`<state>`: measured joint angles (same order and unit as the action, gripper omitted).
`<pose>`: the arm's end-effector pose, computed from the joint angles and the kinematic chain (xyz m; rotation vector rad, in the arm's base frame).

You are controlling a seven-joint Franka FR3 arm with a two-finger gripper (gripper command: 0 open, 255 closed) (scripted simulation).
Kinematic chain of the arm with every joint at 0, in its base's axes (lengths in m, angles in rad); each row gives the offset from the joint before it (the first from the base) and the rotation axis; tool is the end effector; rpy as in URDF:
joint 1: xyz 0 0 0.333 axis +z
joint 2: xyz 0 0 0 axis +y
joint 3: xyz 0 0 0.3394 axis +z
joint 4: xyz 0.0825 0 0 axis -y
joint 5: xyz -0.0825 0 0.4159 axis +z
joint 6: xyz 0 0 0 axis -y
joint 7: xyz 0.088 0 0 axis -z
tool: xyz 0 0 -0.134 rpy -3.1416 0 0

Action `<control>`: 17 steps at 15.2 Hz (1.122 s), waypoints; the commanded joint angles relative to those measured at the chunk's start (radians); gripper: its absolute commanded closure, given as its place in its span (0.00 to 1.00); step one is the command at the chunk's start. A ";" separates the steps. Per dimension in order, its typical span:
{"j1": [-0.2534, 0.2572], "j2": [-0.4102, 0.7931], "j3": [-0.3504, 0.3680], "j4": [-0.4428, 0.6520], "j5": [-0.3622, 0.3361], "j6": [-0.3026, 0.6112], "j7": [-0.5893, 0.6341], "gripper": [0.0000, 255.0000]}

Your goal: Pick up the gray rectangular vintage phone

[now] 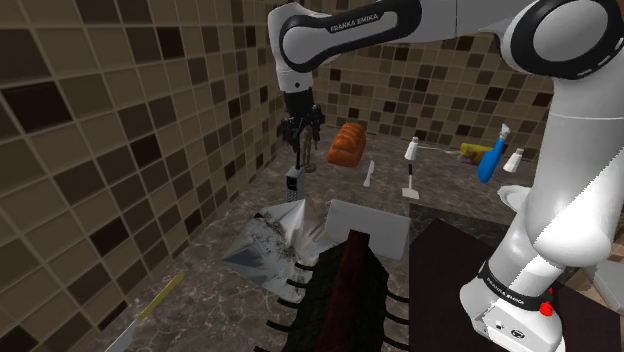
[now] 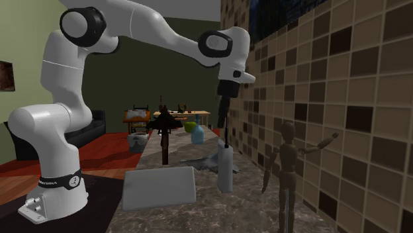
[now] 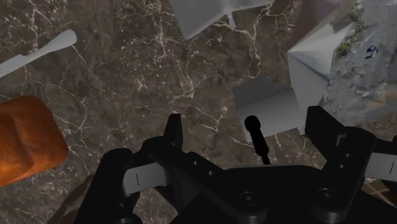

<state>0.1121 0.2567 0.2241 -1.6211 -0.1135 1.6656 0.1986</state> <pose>0.6168 0.1888 0.4475 3.0126 0.2396 -0.2784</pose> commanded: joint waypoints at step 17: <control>0.053 0.252 0.014 0.151 -0.036 0.014 0.004 1.00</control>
<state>0.1647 0.5078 0.2375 -1.4688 -0.1497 1.6788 0.2025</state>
